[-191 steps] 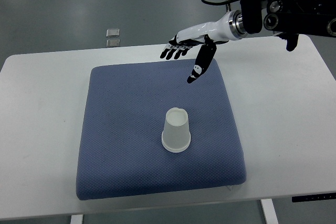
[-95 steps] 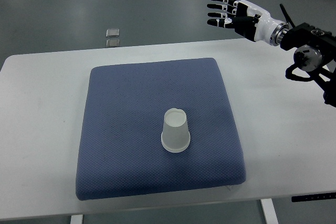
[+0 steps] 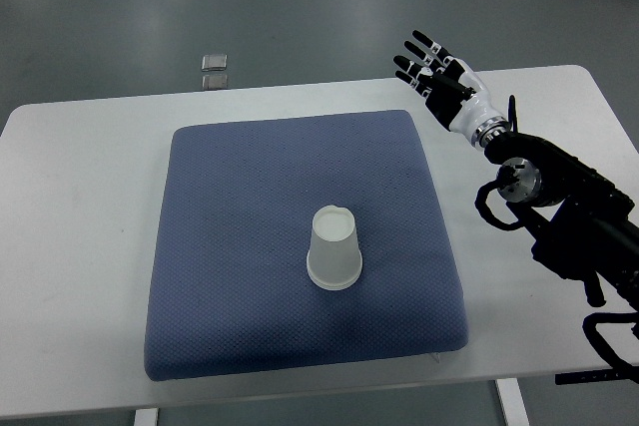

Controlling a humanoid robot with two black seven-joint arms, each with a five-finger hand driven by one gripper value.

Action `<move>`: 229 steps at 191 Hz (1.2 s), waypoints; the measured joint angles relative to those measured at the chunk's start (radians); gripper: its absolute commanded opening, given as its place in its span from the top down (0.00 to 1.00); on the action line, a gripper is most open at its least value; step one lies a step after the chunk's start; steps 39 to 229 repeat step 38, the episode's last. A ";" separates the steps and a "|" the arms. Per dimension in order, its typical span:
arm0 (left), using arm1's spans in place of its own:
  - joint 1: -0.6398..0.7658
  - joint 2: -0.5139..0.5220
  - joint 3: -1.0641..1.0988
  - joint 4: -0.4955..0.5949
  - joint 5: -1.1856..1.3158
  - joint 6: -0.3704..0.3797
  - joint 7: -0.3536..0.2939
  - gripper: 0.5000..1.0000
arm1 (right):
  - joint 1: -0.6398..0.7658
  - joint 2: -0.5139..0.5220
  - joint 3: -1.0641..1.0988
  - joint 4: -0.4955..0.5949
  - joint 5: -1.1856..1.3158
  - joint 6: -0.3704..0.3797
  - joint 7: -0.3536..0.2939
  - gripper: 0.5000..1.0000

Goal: Stack paper cups

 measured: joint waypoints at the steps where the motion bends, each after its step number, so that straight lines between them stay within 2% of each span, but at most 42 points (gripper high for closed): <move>1: 0.000 0.000 0.000 0.000 0.000 0.000 0.000 0.00 | -0.001 0.002 0.000 0.000 0.001 0.000 0.002 0.18; 36: 0.000 0.000 -0.001 0.000 -0.001 0.000 0.000 0.00 | -0.013 0.022 0.002 -0.002 0.003 0.000 0.029 0.18; 229: 0.000 0.000 -0.001 0.000 -0.001 0.000 0.000 0.00 | -0.014 0.023 0.002 -0.002 0.003 0.000 0.029 0.18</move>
